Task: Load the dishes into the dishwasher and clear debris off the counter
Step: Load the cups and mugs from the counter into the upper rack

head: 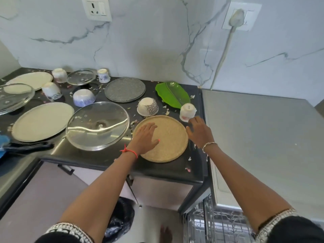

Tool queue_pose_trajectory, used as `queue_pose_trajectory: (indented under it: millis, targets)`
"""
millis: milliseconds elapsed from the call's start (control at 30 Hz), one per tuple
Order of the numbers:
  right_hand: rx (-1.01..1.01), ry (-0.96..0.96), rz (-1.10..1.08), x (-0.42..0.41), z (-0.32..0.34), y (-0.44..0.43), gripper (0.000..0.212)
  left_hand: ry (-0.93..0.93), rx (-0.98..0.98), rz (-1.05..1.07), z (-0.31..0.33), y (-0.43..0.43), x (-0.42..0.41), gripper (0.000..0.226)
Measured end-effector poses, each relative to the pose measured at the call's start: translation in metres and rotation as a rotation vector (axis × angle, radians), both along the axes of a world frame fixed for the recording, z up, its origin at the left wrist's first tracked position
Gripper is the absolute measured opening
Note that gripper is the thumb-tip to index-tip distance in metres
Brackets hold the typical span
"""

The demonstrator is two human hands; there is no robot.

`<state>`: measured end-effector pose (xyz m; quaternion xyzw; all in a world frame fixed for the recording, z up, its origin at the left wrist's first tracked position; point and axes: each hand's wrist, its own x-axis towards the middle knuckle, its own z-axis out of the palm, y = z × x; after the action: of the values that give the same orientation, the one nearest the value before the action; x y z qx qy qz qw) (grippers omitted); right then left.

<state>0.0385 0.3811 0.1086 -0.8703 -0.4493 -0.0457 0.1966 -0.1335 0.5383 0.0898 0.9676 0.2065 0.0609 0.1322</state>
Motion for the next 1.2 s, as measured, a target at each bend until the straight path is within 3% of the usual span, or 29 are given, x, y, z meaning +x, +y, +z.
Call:
queue_pose_trajectory:
  millis: [200, 367, 533, 733, 1200]
  targets:
    - [-0.074, 0.081, -0.028, 0.054, 0.003, 0.033, 0.056, 0.035, -0.05, -0.029, 0.005, 0.024, 0.061, 0.063]
    - [-0.254, 0.124, 0.01, 0.077, 0.008, 0.058, 0.071, 0.138, -0.078, -0.042, 0.006, 0.041, 0.102, 0.07]
    - [-0.364, 0.27, 0.08, 0.091, 0.012, 0.079, 0.068, 0.242, -0.132, -0.054, 0.005, 0.054, 0.127, 0.073]
    - [-0.34, 0.318, 0.096, 0.096, 0.016, 0.084, 0.065, 0.358, -0.166, -0.088, -0.002, 0.063, 0.137, 0.081]
    - [-0.335, 0.393, 0.068, 0.089, 0.023, 0.081, 0.065, 0.301, -0.134, -0.048, 0.002, 0.053, 0.127, 0.076]
